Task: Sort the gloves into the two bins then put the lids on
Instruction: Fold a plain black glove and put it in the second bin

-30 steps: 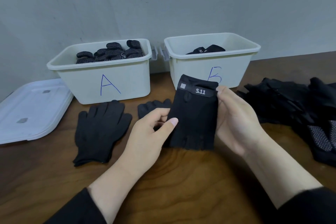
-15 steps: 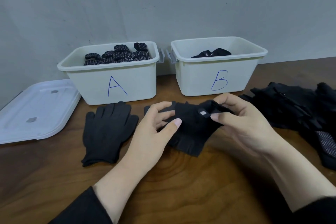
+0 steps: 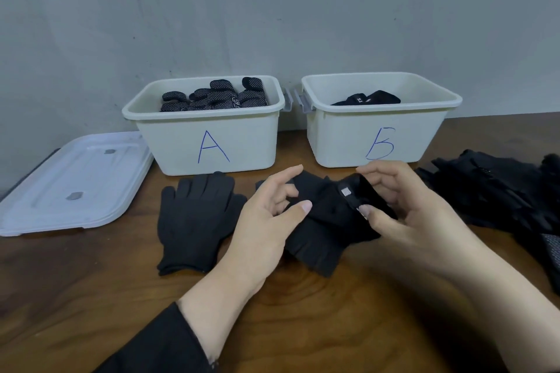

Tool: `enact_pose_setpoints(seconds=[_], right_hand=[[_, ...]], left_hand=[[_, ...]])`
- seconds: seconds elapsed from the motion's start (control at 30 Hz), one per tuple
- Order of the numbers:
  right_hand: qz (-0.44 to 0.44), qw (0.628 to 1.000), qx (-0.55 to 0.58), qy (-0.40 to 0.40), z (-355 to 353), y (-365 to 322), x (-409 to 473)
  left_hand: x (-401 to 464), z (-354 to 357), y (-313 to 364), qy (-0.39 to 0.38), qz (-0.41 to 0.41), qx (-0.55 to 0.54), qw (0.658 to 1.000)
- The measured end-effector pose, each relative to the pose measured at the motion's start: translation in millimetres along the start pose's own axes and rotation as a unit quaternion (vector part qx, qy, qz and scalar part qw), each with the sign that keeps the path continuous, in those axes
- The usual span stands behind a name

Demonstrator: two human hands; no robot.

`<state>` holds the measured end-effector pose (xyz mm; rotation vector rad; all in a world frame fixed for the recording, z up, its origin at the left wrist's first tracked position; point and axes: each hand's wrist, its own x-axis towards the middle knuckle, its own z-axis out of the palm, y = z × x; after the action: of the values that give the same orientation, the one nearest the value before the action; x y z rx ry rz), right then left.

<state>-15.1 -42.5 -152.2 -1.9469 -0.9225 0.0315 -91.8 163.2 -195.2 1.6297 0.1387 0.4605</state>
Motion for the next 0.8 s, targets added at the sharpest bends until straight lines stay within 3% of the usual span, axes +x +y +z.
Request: enact_pose_setpoints(seconds=[0.2, 0.43, 0.57, 0.67, 0.8], right_hand=[[0.019, 0.992, -0.122, -0.023, -12.1, -37.0, 9.5], [0.101, 0.994, -0.042, 0.021, -21.7, -86.6, 53.6], [0.161, 0.979, 0.122, 0.019, -12.5, -90.3, 84.2], [0.203, 0.957, 0.205, 0.028, -1.6, -88.0, 98.6], [0.221, 0.940, 0.259, 0.026, 13.6, -86.8, 102.8]], left_hand=[[3.3, -8.3, 6.1, 0.016, 0.017, -0.017, 1.000], [11.7, -33.5, 4.8, 0.184, 0.077, 0.043, 0.979], [13.1, -37.5, 4.3, 0.235, 0.067, 0.014, 0.970], [11.6, -37.6, 2.9, 0.215, 0.083, 0.035, 0.972], [10.1, -37.6, 1.0, 0.129, 0.187, 0.205, 0.952]])
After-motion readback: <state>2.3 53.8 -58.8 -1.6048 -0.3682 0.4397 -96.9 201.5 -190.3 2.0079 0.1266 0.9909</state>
